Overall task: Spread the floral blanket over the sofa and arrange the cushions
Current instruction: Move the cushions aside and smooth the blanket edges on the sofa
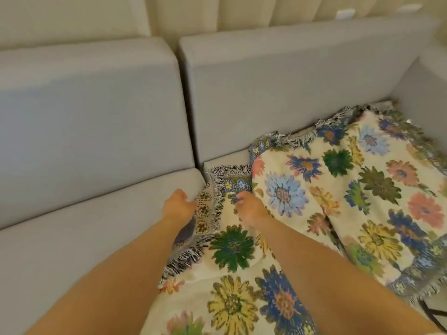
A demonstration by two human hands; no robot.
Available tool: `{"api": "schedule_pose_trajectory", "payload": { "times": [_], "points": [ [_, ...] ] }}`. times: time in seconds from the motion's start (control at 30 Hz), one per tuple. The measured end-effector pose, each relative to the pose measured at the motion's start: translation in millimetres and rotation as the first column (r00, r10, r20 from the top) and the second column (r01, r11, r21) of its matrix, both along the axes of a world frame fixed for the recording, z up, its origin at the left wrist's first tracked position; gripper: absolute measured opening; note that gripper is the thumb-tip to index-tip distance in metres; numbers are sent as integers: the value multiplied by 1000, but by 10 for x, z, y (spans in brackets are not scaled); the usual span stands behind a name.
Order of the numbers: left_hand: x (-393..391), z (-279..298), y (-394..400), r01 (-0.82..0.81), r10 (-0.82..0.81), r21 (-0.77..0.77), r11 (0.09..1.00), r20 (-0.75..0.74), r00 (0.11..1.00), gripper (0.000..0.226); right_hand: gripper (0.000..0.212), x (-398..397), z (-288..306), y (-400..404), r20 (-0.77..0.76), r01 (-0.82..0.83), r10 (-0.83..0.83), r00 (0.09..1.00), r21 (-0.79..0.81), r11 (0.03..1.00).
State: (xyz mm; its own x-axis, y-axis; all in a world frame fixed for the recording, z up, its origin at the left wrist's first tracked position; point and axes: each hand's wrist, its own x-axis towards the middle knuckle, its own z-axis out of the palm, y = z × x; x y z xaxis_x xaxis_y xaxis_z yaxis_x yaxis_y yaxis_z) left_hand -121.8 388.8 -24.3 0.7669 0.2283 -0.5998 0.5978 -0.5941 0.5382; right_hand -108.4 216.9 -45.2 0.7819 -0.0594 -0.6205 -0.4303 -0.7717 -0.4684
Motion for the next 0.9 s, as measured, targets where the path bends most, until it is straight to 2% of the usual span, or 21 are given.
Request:
{"api": "schedule_pose_trajectory", "payload": {
  "times": [0.1,0.2,0.4,0.47,0.53,0.6,0.67,0.77,0.83,0.9],
  "points": [
    [192,-260,-364,-15,15,-8,1000,-38,999,37,42,260,-355,-303,-18,-114,114,993,-20,993],
    [377,-508,-556,-10,11,24,1000,-58,998,57,47,556,-649,-464,-33,-186,184,982,-40,982],
    [608,-1080,-666,103,-74,169,980,-170,983,86,84,915,-1149,-524,-71,-329,325,943,-67,942],
    [642,-1279,-697,164,-115,233,959,-211,971,85,92,963,-1357,-543,-83,-365,357,930,-103,926],
    [698,-1391,-721,238,-181,318,918,-200,963,64,95,1087,-1468,-576,-35,-356,355,934,-129,926],
    [717,-1438,-687,276,-226,390,878,-170,959,35,89,1224,-1529,-578,-58,-395,392,918,-209,894],
    [746,-1411,-610,272,-242,423,864,-124,962,30,80,1318,-1570,-571,-89,-362,351,932,-268,893],
    [773,-1319,-419,233,-233,436,869,-54,971,28,51,1322,-1539,-395,-60,-400,404,913,-338,852],
    [771,-1241,-240,178,-197,457,872,-6,980,25,45,1300,-1446,-183,53,-372,404,913,-292,881],
    [769,-1172,69,63,-94,473,879,42,995,22,40,1337,-1293,127,240,-323,357,903,-171,931]
  ]
}}
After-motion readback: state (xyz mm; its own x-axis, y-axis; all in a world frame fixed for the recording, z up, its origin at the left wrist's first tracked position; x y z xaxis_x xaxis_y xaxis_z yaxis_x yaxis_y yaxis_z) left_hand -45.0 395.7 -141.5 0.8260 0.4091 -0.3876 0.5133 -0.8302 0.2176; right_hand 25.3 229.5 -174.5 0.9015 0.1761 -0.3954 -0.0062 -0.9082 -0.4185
